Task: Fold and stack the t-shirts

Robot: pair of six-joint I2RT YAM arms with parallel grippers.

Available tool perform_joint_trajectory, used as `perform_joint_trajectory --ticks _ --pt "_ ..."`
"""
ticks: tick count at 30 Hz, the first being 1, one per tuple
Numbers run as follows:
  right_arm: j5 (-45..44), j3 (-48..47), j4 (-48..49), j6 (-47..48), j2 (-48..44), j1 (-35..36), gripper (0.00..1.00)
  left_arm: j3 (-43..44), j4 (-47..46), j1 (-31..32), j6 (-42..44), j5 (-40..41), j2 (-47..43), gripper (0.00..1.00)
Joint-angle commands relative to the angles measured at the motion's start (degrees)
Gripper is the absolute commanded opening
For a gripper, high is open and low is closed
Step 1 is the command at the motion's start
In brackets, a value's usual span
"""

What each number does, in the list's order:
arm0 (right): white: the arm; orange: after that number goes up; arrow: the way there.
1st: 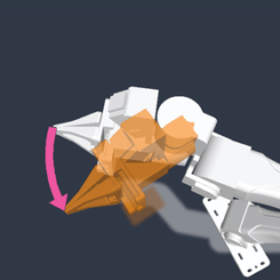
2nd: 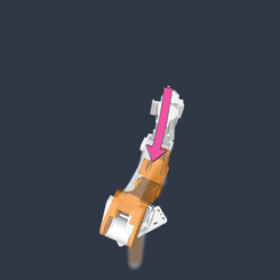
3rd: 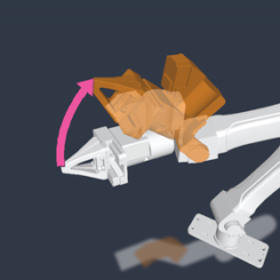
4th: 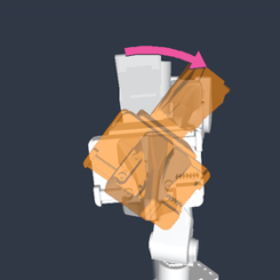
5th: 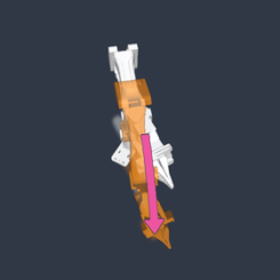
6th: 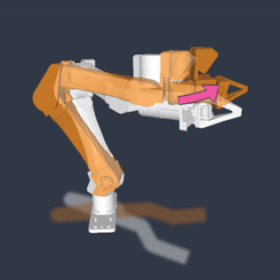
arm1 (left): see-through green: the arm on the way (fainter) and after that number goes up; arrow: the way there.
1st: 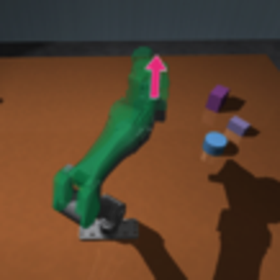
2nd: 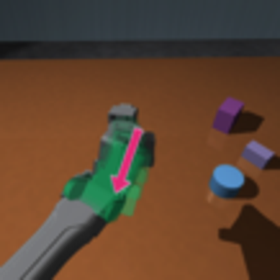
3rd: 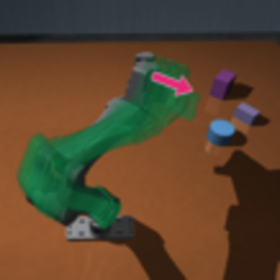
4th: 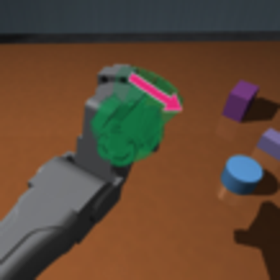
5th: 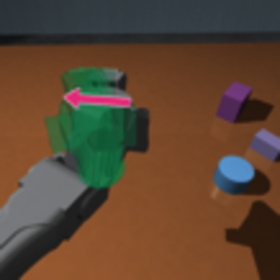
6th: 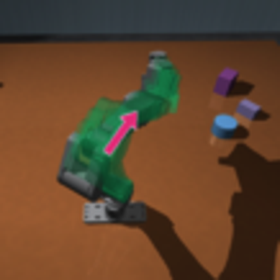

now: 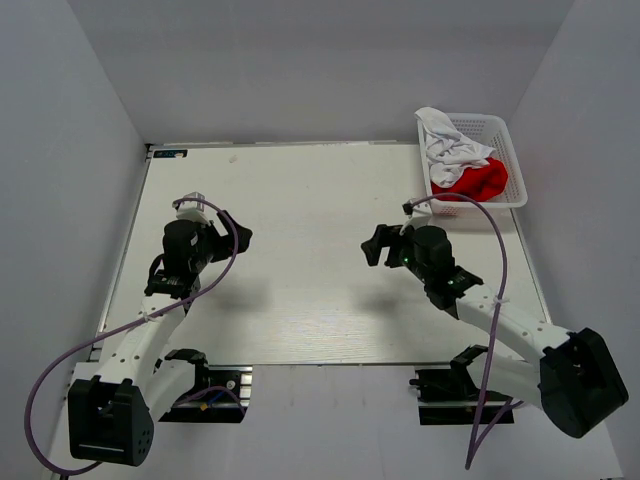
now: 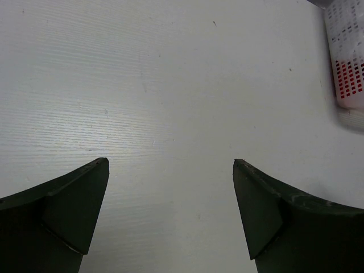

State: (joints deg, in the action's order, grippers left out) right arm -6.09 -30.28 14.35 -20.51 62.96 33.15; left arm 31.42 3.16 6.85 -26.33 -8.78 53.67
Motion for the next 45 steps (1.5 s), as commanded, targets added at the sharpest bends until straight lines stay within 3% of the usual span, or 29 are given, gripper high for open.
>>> perform_joint_trajectory --ticks 1,5,7,10,12,15,24,30,35,45 --pt "-2.61 0.84 4.72 1.0 -3.54 0.08 0.9 -0.48 -0.79 -0.08 0.66 0.34 -0.76 1.0" --pt "-12.43 -3.02 -1.57 1.26 -2.76 -0.1 0.9 0.05 -0.26 -0.08 0.66 -1.24 -1.28 1.0" --pt "-21.53 -9.08 -4.49 0.83 0.84 -0.19 0.9 0.05 -0.79 -0.08 0.66 -1.24 -1.81 1.0" --pt "-27.91 -17.69 -12.75 0.37 7.6 -1.06 0.9 -0.48 -0.79 -0.08 0.66 -1.24 -2.43 1.0" --pt "-26.09 -23.47 -14.26 2.57 10.07 -2.64 0.9 -0.48 -0.79 -0.08 0.66 -0.72 -2.43 1.0" --pt "-28.53 -32.27 -28.28 -1.53 17.62 -5.45 0.9 -0.48 -0.26 -0.08 0.66 -0.72 -2.43 1.0" --pt "-24.07 -53.27 -41.03 -5.07 30.9 -23.11 0.9 -0.39 -0.08 -0.08 1.19 -1.24 -1.29 1.0" --pt "-19.86 -69.37 -49.75 -3.48 43.81 -29.61 0.9 -0.39 -0.08 -0.08 1.19 -0.72 -0.23 1.0" --pt "-17.21 -79.65 -52.58 -3.22 54.71 -32.0 0.9 0.13 -0.08 -0.08 1.19 -0.19 1.61 1.0" --pt "-10.44 -86.7 -49.95 -6.47 68.34 -36.48 0.9 0.75 -0.08 -0.08 1.19 1.57 5.74 1.0"
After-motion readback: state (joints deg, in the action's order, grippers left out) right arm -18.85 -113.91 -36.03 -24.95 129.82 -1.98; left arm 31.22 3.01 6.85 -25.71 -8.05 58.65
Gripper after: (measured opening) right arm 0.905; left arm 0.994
